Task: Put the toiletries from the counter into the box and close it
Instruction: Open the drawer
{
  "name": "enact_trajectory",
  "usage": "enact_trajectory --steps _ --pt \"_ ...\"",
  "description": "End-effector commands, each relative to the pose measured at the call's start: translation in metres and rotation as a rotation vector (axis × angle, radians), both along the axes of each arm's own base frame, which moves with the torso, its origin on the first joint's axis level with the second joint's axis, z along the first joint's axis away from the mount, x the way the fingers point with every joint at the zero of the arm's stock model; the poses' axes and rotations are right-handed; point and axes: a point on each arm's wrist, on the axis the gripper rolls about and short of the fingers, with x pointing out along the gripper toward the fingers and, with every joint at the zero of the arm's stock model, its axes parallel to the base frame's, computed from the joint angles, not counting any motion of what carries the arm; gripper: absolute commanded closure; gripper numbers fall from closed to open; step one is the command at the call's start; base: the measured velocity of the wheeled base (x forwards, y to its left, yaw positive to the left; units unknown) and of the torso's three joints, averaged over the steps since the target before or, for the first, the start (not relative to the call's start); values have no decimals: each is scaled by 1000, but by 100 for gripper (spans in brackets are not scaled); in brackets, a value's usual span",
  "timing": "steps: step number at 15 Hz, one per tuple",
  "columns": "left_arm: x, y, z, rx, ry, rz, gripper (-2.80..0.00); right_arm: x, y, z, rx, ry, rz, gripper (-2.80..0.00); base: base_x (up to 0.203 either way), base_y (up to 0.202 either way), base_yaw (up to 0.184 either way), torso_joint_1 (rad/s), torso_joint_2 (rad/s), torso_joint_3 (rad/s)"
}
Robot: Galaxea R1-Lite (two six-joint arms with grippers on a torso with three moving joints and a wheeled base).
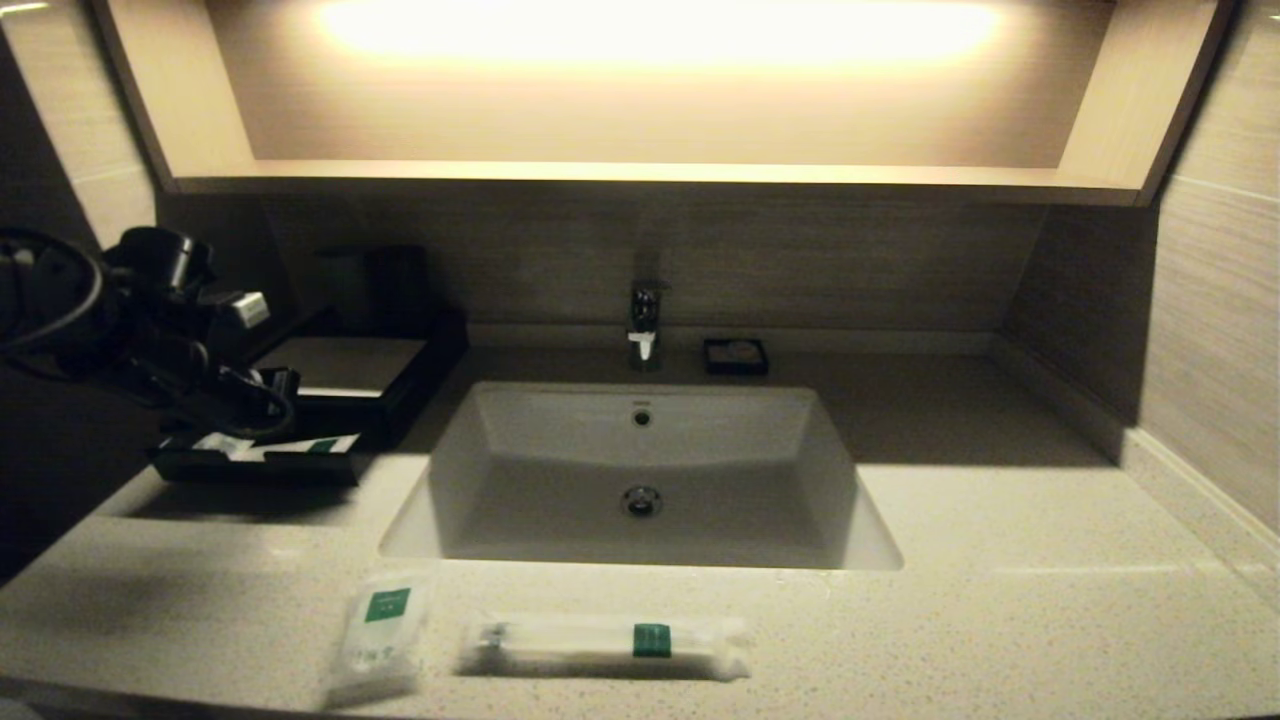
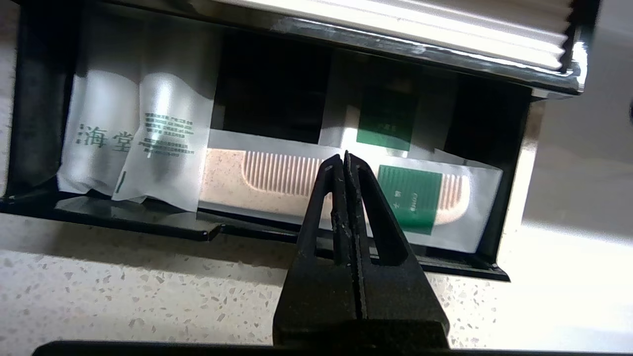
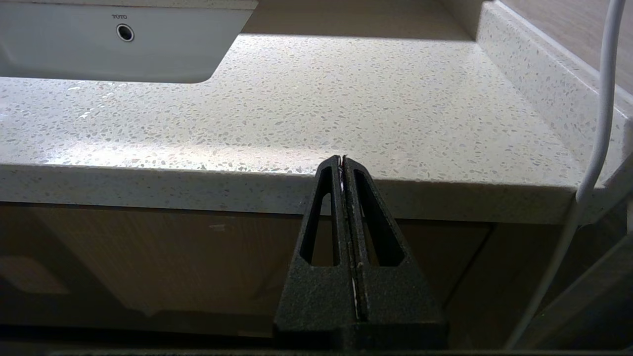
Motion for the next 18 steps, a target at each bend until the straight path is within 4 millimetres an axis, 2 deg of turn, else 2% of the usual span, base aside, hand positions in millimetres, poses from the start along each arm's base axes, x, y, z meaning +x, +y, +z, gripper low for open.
enact_trajectory --steps 1,7,18 --pt "3 -1 -4 -3 13 -5 0 0 0 0 0 2 1 0 0 0 0 0 0 0" --pt "0 -3 -7 0 39 -6 0 0 0 0 0 1 1 0 0 0 0 0 0 0" --pt "-22 -7 -3 -3 120 -17 0 0 0 0 0 1 1 0 0 0 0 0 0 0"
